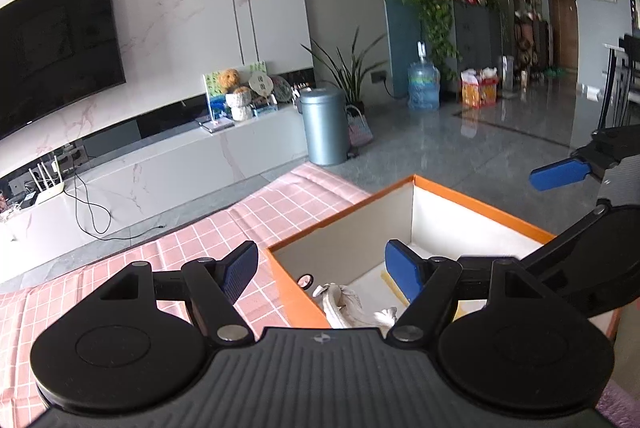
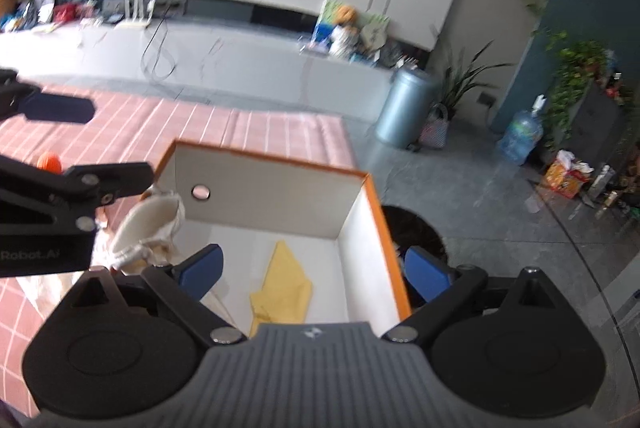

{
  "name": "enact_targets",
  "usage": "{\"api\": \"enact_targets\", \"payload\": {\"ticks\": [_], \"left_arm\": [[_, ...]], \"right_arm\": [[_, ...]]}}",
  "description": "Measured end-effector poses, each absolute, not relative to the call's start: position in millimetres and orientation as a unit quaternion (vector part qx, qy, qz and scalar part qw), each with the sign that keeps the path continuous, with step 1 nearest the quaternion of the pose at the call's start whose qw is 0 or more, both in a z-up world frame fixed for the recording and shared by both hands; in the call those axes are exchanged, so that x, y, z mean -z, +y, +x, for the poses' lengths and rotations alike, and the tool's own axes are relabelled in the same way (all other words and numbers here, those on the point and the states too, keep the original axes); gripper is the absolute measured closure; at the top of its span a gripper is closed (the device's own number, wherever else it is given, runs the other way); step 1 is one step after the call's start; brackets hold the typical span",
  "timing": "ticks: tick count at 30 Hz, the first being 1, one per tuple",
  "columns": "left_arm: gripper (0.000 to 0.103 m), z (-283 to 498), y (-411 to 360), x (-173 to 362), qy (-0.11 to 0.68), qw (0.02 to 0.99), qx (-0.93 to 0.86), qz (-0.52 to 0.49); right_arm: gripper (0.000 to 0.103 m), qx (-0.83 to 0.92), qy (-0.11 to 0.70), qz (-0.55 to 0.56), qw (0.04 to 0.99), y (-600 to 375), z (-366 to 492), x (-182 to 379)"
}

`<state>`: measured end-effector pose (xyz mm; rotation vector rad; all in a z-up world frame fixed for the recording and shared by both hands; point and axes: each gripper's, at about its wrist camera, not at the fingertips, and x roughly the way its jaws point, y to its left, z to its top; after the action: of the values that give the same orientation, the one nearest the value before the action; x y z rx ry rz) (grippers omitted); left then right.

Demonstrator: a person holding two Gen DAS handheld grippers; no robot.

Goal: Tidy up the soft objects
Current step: 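Withdraw both tools from the box back toward the table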

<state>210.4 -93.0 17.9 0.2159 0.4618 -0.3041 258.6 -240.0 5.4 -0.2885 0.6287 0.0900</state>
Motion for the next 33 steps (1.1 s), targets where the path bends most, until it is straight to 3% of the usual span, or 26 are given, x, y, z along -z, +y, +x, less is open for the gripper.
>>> {"api": "enact_targets", "payload": {"ticks": [16, 33], "left_arm": [[0.018, 154, -30, -25, 0.211, 0.971, 0.115, 0.002], [0.021, 95, 62, 6, 0.192, 0.979, 0.0, -0.075]], "right_arm": [[0.005, -0.024, 0.184, -0.049, 0.981, -196, 178, -22], [0.005, -0.089, 0.164, -0.009, 0.982, -126, 131, 12]]}}
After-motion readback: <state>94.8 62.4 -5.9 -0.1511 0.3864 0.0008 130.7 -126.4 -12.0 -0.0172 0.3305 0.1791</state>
